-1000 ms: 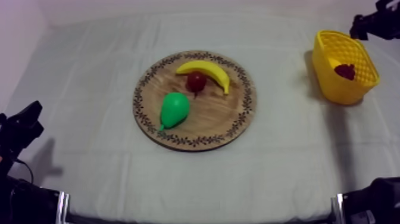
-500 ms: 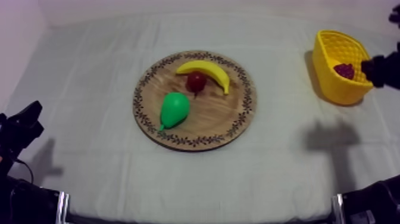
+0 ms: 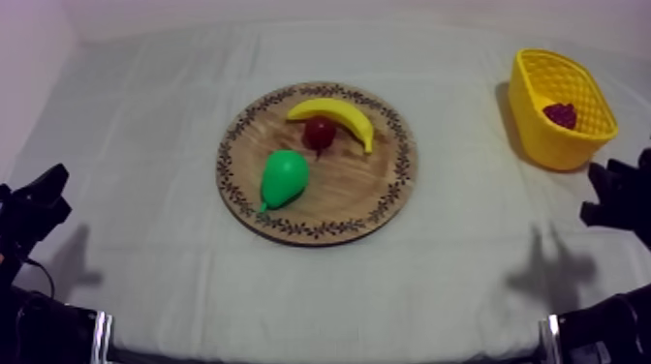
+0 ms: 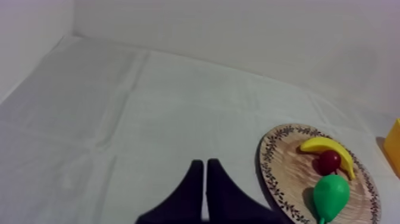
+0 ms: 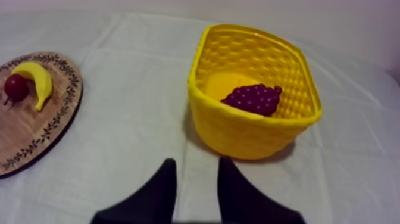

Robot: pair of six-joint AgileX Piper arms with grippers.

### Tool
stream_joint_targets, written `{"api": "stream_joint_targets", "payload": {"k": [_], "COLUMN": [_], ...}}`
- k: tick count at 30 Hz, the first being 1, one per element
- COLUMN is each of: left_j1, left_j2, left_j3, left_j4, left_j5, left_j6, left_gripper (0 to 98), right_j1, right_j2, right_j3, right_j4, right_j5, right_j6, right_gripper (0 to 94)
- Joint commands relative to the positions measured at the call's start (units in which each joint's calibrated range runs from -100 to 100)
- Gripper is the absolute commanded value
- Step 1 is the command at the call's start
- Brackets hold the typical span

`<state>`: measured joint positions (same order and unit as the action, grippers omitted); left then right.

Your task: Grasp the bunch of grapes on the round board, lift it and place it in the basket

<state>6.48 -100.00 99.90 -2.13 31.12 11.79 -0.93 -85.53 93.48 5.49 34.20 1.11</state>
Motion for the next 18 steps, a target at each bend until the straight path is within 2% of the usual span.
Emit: {"api": "stream_joint_targets", "payload": {"k": [1, 5, 8, 13, 18], "left_j1": [-0.01, -0.01, -0.01, -0.01, -0.01], "left_j2": [0.00, 0.00, 0.00, 0.00, 0.00], "left_j3": [-0.01, -0.01, -0.01, -0.01, -0.01], "left_j4": [0.00, 0.00, 0.00, 0.00, 0.00], "left_j5": [0.00, 0.00, 0.00, 0.00, 0.00], "left_j6": [0.01, 0.01, 0.01, 0.01, 0.01], "left_gripper": [0.1, 0.1, 0.1, 0.1, 0.1], "right_j1": [0.69, 2.01, 2.30, 2.06, 2.01], "right_j2": [-4.02, -6.77, -8.42, -9.85, -10.09], "right_j3": [3.28, 5.25, 5.94, 6.24, 6.29], "right_j4": [-1.59, -4.65, -5.83, -6.57, -6.80], "right_j5": [-0.52, -0.86, -0.57, -1.40, -1.07], "right_j6": [1.71, 4.29, 4.75, 4.01, 1.44], "right_gripper": [15.4, 6.2, 2.5, 0.8, 0.5]}}
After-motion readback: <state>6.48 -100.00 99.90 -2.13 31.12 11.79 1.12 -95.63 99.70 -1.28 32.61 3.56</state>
